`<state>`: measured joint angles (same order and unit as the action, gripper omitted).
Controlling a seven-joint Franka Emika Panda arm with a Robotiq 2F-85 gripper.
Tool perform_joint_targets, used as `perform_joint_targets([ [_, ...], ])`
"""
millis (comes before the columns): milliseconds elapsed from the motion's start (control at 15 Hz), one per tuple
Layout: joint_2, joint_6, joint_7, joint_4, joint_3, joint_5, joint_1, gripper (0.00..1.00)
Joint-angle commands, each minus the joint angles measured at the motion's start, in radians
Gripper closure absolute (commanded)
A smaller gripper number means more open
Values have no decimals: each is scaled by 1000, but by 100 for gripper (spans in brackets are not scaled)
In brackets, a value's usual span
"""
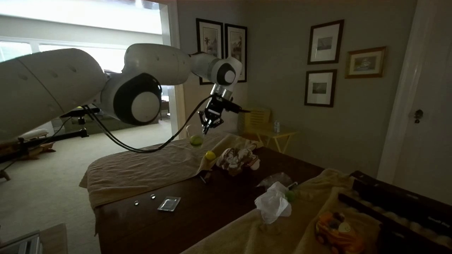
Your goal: Move the clear cup to the left.
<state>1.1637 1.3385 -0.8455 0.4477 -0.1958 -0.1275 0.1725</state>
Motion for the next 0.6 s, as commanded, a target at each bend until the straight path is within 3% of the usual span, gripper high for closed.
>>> perform_joint_targets([
  [0,-21,-32,-105,15,24,68,42,99],
  [200,-10,35,-249,0,7,77,59,99],
  [267,-9,13,-169,13,12,55,48,94],
  [533,-9,32,-227,13,12,56,56,94],
])
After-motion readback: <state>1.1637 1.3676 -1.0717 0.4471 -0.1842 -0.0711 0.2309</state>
